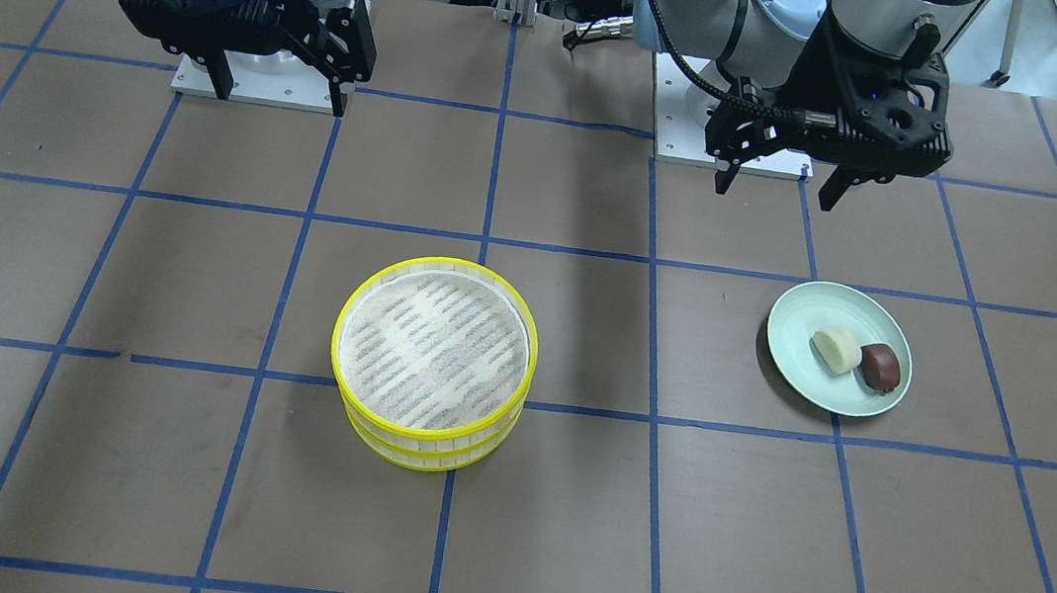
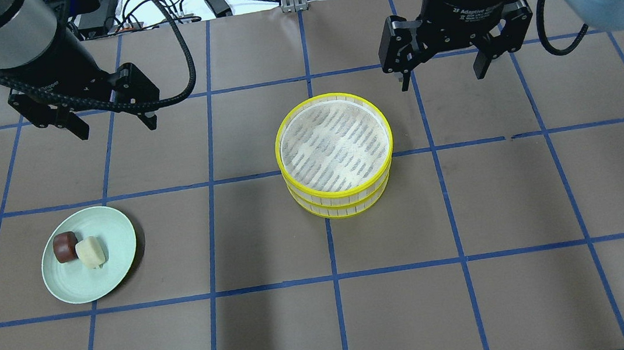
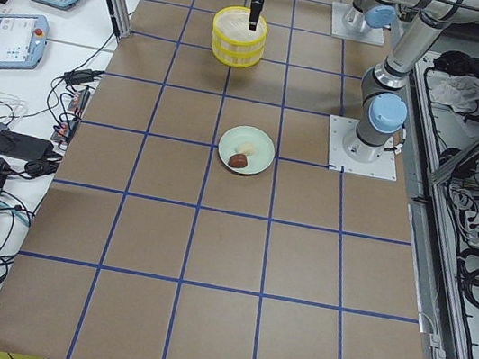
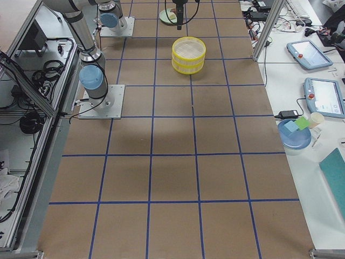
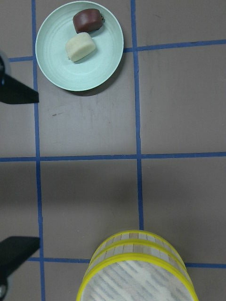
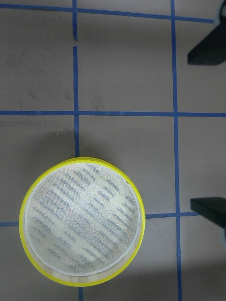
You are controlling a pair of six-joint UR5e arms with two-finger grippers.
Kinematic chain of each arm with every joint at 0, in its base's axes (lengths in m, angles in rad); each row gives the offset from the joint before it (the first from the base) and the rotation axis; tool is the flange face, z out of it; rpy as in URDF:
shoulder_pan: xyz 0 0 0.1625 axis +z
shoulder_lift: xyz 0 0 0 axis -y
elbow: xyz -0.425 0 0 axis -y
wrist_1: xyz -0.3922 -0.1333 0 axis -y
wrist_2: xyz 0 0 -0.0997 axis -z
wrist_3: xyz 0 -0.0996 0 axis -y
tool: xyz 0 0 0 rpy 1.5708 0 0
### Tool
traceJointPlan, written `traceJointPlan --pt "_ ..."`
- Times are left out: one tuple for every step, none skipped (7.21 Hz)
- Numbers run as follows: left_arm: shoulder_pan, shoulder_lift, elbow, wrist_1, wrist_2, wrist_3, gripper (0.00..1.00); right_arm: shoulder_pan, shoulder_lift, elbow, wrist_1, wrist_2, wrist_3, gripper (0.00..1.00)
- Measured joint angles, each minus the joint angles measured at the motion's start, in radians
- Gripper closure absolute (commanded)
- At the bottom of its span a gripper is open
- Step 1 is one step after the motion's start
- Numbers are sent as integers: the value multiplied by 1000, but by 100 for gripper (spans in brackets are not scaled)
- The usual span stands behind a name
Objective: Place buns in different layers of steamer
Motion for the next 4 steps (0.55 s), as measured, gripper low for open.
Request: traceJointPlan --pt "0 0 0 0 5 3 0 0 0 0 0 0 0 0" --pt "-1 0 0 1 13 7 0 0 0 0 0 1 0 0" --pt "-1 0 0 3 18 8 0 0 0 0 0 1 0 0" --pt "-1 0 0 6 21 9 0 0 0 0 0 1 0 0"
